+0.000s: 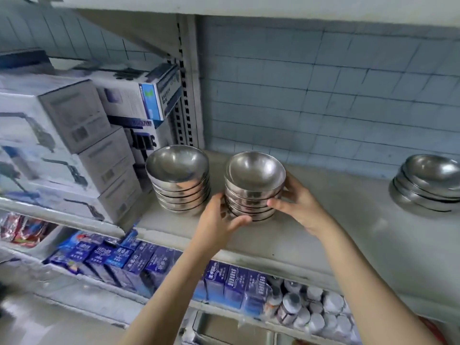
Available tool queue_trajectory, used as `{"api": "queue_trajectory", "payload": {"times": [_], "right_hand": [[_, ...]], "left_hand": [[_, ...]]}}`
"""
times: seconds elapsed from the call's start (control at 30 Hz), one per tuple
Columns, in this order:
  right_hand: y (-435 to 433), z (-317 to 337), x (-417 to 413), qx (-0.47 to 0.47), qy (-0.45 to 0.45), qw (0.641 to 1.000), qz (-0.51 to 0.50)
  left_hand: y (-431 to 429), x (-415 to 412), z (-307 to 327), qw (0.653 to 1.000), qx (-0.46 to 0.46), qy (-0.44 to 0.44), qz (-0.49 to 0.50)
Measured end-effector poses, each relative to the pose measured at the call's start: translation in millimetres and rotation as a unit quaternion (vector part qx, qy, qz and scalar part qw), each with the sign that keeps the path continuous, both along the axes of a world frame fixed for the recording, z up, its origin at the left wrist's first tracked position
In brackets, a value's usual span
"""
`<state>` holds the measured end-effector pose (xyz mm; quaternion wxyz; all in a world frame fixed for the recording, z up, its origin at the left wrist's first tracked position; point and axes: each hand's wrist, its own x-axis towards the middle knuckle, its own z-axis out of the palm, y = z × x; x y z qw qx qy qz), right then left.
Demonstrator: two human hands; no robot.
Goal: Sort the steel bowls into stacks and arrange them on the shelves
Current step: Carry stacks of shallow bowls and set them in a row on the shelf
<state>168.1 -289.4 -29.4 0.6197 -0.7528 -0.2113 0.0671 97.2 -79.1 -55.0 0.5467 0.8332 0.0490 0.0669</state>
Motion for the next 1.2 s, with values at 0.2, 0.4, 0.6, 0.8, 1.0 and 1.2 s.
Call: {"api": "queue_trajectory", "payload": {"times": [0.2, 0.4, 0.6, 0.8, 1.0, 1.2], "right_hand": [[7.2, 2.8, -7.9, -0.021, -0.002, 0.999, -0.043], [8.1, 12.9, -8.8, -0.024, 0.023, 0.999, -0.030], [11.3, 13.6, -18.1, 0.016, 0.043, 0.998, -0.043], [-14.4, 29.5, -42.9, 0.072, 0.033, 0.993, -0.091], [-85.9, 56.1, -80.3, 0.078, 0.004, 0.984, -0.161], [-197.8, 77.1, -144.8, 0.078, -0.019, 0.970, -0.231]], "left_hand": [[9.9, 3.5, 3.6, 0.998, 0.057, -0.014, -0.011], [15.9, 8.5, -2.4, 0.997, 0.037, 0.011, -0.068], [18.7, 18.0, -3.3, 0.996, 0.001, 0.016, -0.087], [-0.2, 7.9, 25.4, 0.987, 0.026, -0.071, -0.143], [-70.5, 0.1, 45.2, 0.971, -0.032, -0.087, -0.221], [-187.1, -25.3, 55.1, 0.948, -0.054, -0.087, -0.300]]}}
